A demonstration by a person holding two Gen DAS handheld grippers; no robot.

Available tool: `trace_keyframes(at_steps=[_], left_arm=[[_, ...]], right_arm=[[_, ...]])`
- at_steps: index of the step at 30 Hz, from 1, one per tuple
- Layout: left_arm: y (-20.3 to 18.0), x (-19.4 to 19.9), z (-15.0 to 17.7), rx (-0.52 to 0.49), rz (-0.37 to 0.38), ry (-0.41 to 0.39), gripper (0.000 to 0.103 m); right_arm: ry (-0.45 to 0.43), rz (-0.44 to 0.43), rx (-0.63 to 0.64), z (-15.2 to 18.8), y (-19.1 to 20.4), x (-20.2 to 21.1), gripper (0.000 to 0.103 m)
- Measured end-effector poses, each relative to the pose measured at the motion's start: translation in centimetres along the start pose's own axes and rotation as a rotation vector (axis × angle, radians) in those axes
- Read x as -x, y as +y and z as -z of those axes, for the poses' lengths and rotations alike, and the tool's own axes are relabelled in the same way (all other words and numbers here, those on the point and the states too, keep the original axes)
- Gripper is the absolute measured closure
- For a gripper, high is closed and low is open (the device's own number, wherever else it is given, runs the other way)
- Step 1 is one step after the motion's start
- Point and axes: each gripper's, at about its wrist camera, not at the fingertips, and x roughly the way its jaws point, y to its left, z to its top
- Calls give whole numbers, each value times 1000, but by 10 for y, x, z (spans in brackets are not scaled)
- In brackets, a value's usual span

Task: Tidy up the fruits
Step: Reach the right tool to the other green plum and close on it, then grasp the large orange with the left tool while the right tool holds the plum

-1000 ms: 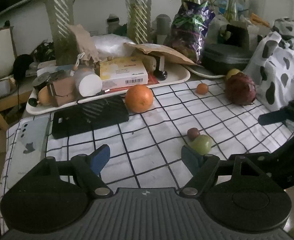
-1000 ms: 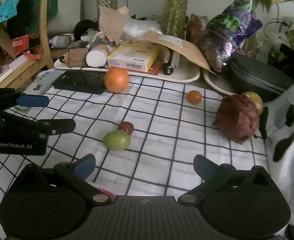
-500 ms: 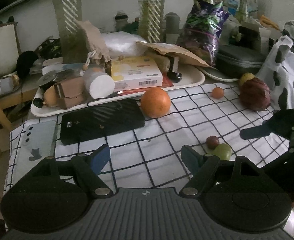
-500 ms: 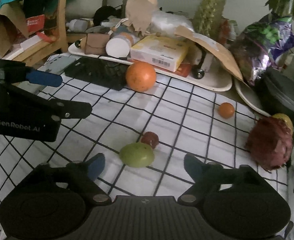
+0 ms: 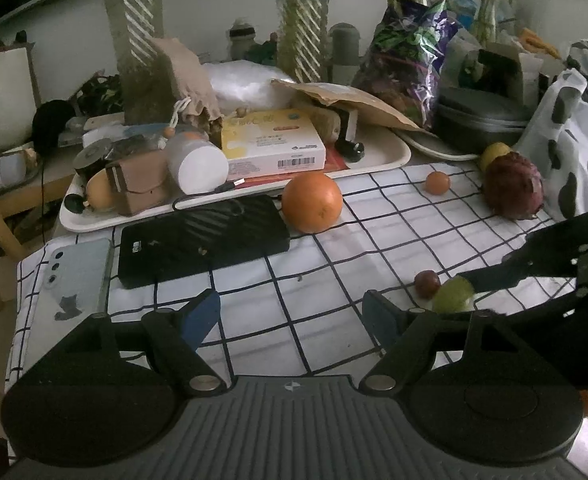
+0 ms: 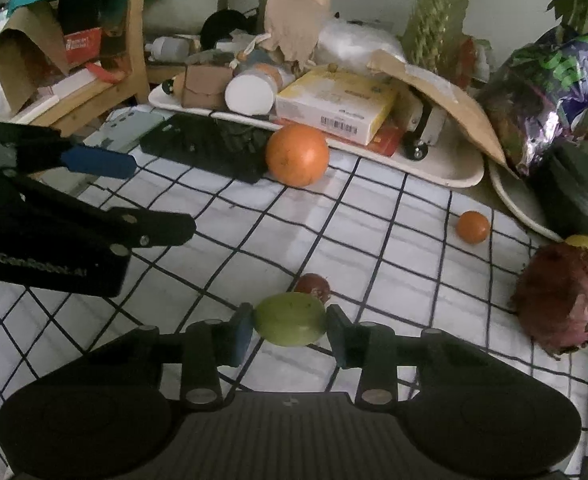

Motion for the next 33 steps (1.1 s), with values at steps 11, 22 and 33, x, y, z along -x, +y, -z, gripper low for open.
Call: trace_keyframes(at_steps=[11,22,33], left_arm=[[-2,-12,-7,2,-1,-31,26],[-13,-35,-18,-50,31,-97,26],[-12,-57,-28,-74,19,-161,26]], right_arm=[[-19,22,-64,7,-30,16,62],[-32,46,-139,9,-57,24,62],[-8,60,-193,8,-70,25,62]])
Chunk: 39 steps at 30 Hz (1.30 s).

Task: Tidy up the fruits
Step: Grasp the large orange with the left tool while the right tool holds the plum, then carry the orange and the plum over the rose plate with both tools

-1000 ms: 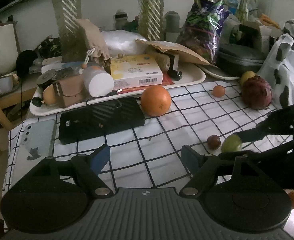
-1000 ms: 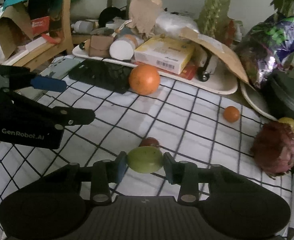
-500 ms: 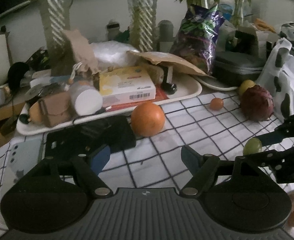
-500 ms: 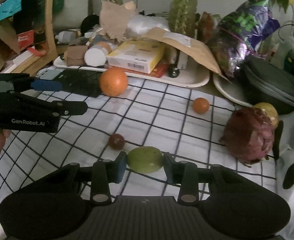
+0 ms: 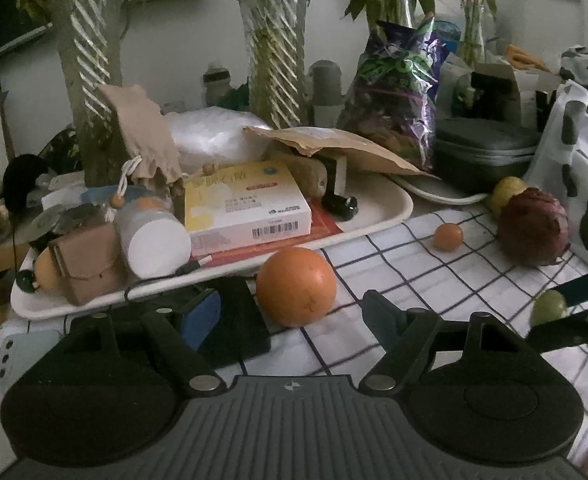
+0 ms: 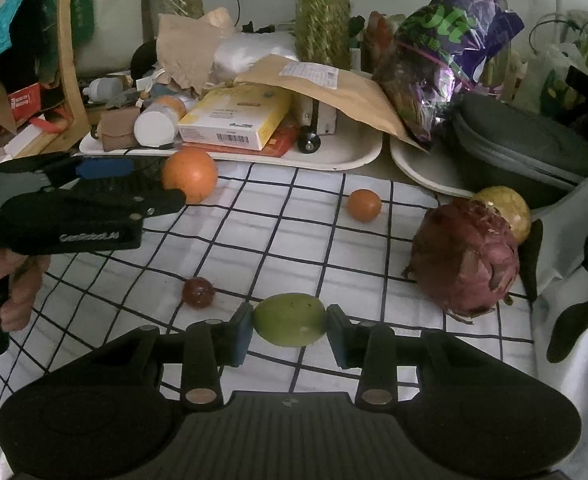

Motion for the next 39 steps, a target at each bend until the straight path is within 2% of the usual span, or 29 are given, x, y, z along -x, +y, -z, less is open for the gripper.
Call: trace_keyframes(at_steps=[9,15,17,21,23,39], left_arm=[[-5,-19,0,-68,0,-17,27],[-2,-28,-1,-57,0,-17,28],[-2,-31,-1,-59,-2,-13,38],[-2,-35,0,-60,10,0,42],[-3,-35,0,-71,13,3,52],[-16,1,-10,-83,77,-9,53]], right_arm=[[22,-9,-7,-1,-1,-2,62],[27,-15,-8,0,-3,-2,62],[28,-14,-10,0,-3,-1,62],[32,-13,-12,0,-4,-2,62],[32,-11,-12,0,-3,-2,62],[-1,45,-5,5,-5,11,62]])
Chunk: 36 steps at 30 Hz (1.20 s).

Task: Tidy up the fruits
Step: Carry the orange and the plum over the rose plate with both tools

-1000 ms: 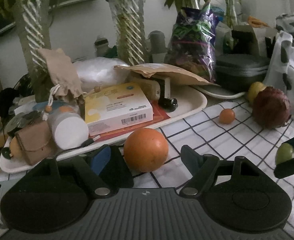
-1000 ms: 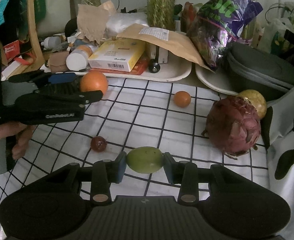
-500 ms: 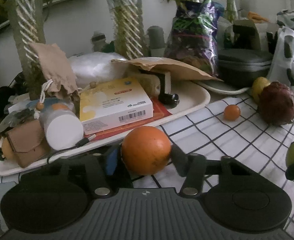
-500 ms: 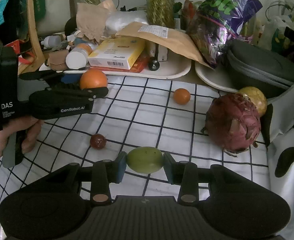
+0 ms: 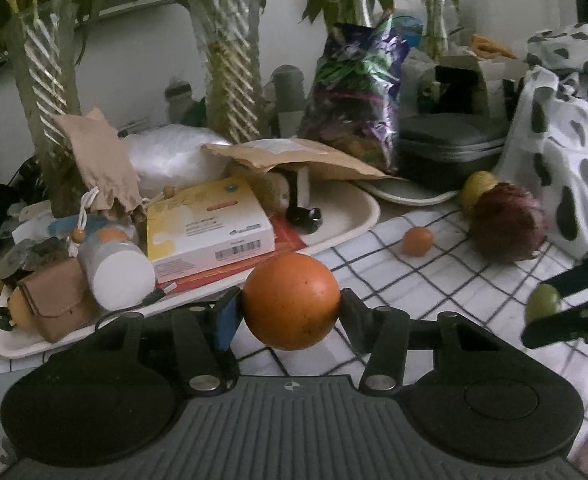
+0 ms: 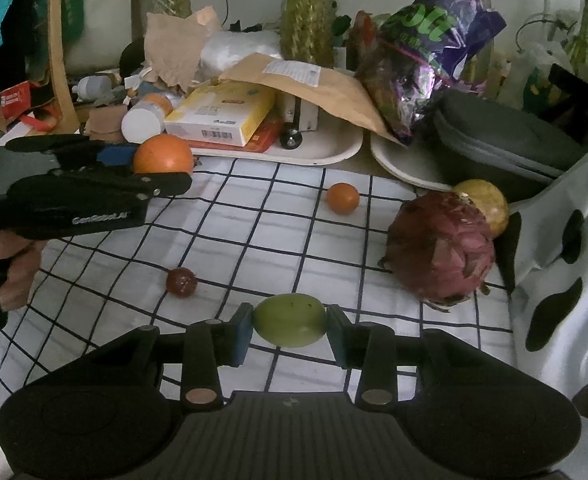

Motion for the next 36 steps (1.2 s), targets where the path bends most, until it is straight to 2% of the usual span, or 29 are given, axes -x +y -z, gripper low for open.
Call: trace_keyframes(at_steps=[9,21,36], left_arm=[[-19,29,6,-4,43,20,53],[-32,72,16,17,92,10,53],[-47,115,36,64,149,37,53]], right_arm=[[-43,-3,1,6,6,19,62],[-46,-18,-18,21,13,41,62],[-68,-26,-42,40,18,69,62]])
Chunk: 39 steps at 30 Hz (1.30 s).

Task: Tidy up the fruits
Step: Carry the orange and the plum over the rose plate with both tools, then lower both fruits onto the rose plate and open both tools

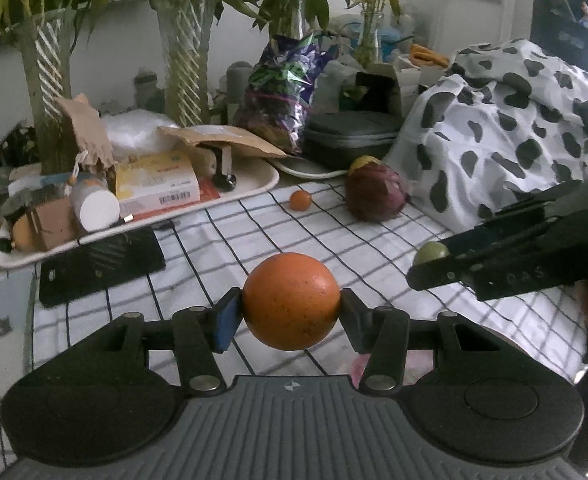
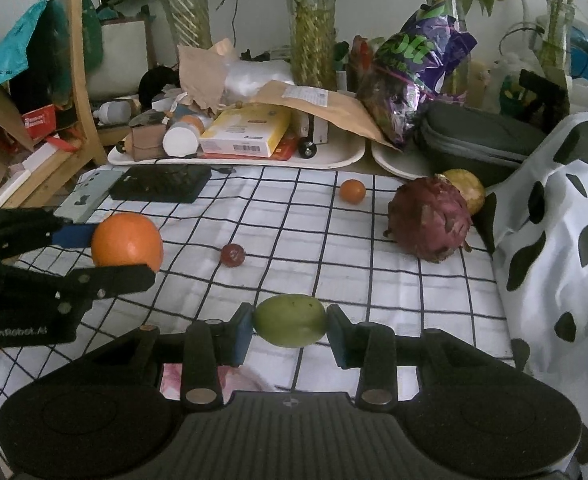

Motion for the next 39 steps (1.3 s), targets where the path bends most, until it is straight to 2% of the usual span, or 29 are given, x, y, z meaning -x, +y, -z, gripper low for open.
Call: trace_keyframes(at_steps=[20,27,35,36,39], left_arm=[[-36,31,28,-2,32,33,53],[-43,36,33,5,49,58,53],[-57,30,36,-21,102,100,53],[-58,29,37,-19,108,103,53],[-57,24,36,4,138,124,53]], right_arm=[[36,-17,5,48,16,41,62],[102,-37,26,67,27,45,62],[189,-27,48,81,32,38,62],[195,-25,49,82,32,37,61],[203,-25,56,83,31,38,42]])
